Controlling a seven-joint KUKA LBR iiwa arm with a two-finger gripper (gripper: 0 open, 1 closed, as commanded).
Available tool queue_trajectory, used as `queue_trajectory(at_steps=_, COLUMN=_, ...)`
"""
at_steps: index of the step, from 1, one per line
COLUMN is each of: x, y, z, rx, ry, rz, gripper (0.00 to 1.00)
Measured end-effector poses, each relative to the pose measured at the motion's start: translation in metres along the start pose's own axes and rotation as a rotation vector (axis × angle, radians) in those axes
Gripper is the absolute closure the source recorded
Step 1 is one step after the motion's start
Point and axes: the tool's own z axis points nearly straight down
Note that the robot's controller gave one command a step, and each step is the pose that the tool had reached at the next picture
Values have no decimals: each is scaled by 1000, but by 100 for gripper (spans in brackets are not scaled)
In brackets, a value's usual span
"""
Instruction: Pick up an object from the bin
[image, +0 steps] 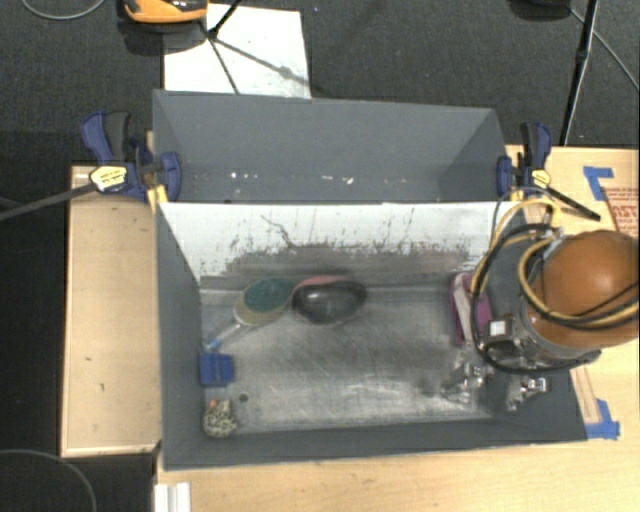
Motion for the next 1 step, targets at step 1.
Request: queue_trajectory(at_steps=1, x=-1, y=-14, z=18, rx=-3, ry=-5, rz=275, gripper=0)
